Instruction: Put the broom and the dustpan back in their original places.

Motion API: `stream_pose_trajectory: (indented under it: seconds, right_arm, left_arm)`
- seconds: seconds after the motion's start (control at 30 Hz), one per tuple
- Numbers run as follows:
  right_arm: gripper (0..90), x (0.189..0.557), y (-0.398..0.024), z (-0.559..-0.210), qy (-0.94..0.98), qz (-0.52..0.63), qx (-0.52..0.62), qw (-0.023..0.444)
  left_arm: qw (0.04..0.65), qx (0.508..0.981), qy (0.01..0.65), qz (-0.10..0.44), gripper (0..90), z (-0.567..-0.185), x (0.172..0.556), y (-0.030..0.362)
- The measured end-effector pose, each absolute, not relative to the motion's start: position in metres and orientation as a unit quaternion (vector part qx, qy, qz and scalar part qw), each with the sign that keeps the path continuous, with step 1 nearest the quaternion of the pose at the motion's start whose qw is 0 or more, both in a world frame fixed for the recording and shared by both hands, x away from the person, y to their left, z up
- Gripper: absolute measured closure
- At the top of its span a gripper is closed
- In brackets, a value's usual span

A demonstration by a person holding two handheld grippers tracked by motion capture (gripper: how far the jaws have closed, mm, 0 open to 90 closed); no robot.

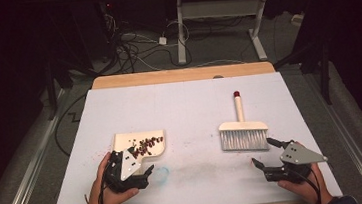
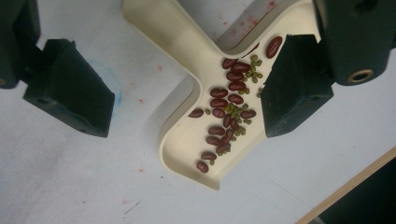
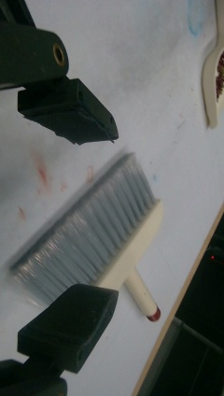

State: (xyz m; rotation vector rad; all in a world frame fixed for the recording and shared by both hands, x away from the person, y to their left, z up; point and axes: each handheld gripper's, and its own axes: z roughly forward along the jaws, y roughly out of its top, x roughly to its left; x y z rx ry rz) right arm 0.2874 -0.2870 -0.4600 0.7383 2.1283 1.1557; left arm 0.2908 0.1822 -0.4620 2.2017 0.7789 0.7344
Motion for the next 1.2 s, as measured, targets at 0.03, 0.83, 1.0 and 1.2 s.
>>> stream_pose_trajectory:
  seconds: [0.03,0.83,1.0,1.2]
  right_arm:
    - [20.0,0.2864,-0.286,-0.4621,0.806,0.429,0.277,0.3]
    - [20.0,0.2824,-0.2807,-0.4598,0.804,0.429,0.274,0.309]
    - [20.0,0.2811,-0.2806,-0.4585,0.802,0.429,0.272,0.313]
    - [20.0,0.2811,-0.2802,-0.4583,0.802,0.431,0.273,0.312]
  left_arm:
    - [0.338,0.847,0.3,0.281,16.8,-0.4624,0.2907,0.1825]
    - [0.332,0.851,0.289,0.286,16.8,-0.4626,0.2858,0.1793]
    - [0.333,0.852,0.288,0.285,16.8,-0.4631,0.2859,0.1784]
    - [0.331,0.853,0.288,0.283,16.8,-0.4635,0.2871,0.1781]
